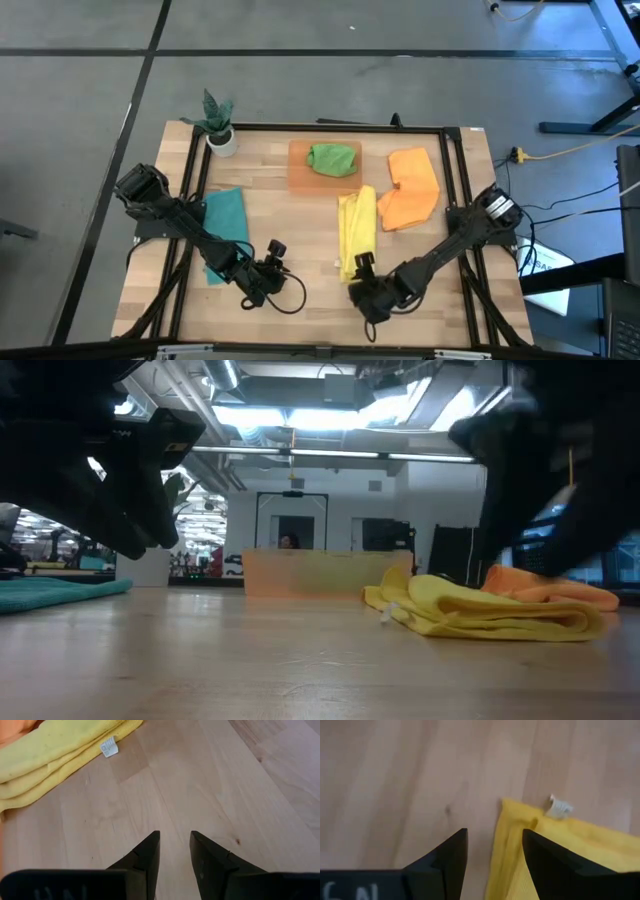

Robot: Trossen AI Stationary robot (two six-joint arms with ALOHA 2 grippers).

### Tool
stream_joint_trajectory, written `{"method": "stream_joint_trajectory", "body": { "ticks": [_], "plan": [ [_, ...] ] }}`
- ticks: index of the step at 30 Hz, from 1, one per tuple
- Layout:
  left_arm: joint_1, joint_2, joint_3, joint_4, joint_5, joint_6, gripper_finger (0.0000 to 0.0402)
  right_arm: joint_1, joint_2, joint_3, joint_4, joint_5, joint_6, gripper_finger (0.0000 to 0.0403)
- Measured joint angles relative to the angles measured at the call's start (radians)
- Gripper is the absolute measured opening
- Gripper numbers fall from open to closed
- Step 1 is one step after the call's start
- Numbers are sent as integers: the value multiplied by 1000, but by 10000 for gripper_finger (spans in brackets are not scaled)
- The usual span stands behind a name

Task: Roll microfiber towels into tight, uniform cylinder then place into a basket
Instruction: Roll the yellow microfiber cloth

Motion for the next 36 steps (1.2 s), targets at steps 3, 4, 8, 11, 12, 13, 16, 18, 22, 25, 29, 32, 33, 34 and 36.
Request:
{"method": "stream_joint_trajectory", "body": {
  "ticks": [3,4,8,11,12,13,16,18,22,25,29,32,33,34,36],
  "plan": [
    [0,0,0,0,0,0,98,0,38,-8,-3,9,-2,189],
    [0,0,0,0,0,0,98,0,48,-7,2,10,-2,189],
    [0,0,0,4,0,0,98,-3,83,-5,-1,17,3,189],
    [0,0,0,5,0,0,98,-3,93,-2,-5,31,6,189],
    [0,0,0,5,0,0,98,-2,94,-2,-7,45,15,189],
    [0,0,0,5,0,0,98,-1,95,-2,-14,57,30,189],
    [0,0,0,5,0,0,98,-1,96,-2,-27,65,57,181],
    [0,0,0,5,0,0,98,-2,97,-2,-37,69,78,171],
    [0,0,0,5,0,0,98,-4,98,-3,-62,82,122,146],
    [0,0,0,4,0,0,98,-6,99,-3,-76,85,144,128],
    [0,0,0,4,0,0,98,-14,99,-4,-85,83,164,104],
    [0,0,0,4,0,0,98,-18,100,-5,-88,82,163,82],
    [0,0,0,4,0,0,98,-20,100,-5,-89,82,163,74],
    [0,0,0,4,0,0,98,-20,100,-5,-90,81,163,65],
    [0,0,0,4,0,0,98,-23,100,-6,-91,79,163,44]
  ]
}}
